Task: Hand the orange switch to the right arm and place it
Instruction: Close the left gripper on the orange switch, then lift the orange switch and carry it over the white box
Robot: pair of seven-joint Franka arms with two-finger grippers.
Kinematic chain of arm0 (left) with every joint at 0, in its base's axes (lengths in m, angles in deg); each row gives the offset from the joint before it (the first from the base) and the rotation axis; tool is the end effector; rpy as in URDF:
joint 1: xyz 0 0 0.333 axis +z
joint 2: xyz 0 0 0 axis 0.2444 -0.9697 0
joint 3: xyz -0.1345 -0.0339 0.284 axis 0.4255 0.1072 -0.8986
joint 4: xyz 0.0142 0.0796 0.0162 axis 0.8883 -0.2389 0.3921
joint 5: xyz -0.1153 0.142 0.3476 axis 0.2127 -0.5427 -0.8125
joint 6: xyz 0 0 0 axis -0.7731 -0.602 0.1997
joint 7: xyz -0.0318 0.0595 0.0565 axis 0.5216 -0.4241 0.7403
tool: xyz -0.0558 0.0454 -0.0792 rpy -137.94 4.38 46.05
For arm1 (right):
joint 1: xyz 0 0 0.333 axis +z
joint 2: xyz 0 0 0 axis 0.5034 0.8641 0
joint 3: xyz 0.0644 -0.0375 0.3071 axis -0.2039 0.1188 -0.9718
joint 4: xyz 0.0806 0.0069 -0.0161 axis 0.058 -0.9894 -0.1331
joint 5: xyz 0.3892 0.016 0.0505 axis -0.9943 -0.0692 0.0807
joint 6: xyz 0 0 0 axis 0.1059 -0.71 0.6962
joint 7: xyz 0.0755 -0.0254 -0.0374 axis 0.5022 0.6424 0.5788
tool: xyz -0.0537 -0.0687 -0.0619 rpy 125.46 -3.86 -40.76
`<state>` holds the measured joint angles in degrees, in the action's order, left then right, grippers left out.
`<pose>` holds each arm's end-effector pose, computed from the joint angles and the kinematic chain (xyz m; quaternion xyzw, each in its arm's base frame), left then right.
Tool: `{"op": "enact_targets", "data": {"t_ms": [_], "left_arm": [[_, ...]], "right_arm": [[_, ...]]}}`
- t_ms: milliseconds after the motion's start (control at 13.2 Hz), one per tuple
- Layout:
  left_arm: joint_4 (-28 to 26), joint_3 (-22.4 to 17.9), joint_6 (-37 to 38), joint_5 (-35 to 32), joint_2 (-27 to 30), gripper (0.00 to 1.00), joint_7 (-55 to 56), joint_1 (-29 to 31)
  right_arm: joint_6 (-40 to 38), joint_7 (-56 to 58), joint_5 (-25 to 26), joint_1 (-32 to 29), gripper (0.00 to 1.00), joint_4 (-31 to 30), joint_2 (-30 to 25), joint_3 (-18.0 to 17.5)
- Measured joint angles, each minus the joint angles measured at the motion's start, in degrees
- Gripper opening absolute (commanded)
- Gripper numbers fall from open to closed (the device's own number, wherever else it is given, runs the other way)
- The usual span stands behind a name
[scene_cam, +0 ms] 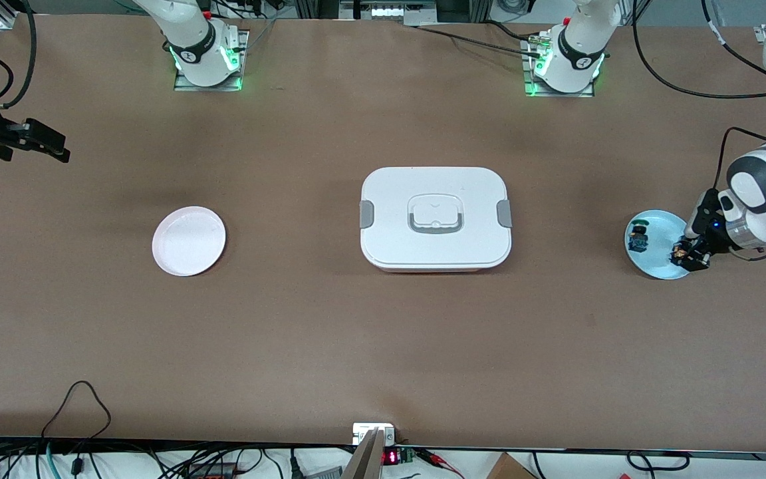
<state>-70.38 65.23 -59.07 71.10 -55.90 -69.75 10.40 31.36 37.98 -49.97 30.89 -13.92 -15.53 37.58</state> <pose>0.5653 0.2341 0.2057 0.5008 -0.8615 0.0559 0.0618 0.5420 -0.0285 0.5851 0.9993 -0.0051 -0.0340 0.0153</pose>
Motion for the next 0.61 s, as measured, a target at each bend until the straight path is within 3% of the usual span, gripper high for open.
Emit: {"op": "enact_targets", "data": {"t_ms": [303,530,606], "left_arm": [[8.52,1.12,17.39,2.05,0.02,0.00,4.77,-0.08],[14.19,6.90,29.50,2.63,0.02,0.05,14.85,-0.39],[16.21,9.14,33.48,2.65,0.04,0.01,20.01,-0.72]], "right_arm": [[0.00,0.00,0.00,0.00,1.00,0.00,0.00,0.00],[0.00,0.02,0.00,0.00,1.00,0.00,0.00,0.00],[0.00,0.08,0.00,0.02,1.00,0.01,0.00,-0.03]]}}
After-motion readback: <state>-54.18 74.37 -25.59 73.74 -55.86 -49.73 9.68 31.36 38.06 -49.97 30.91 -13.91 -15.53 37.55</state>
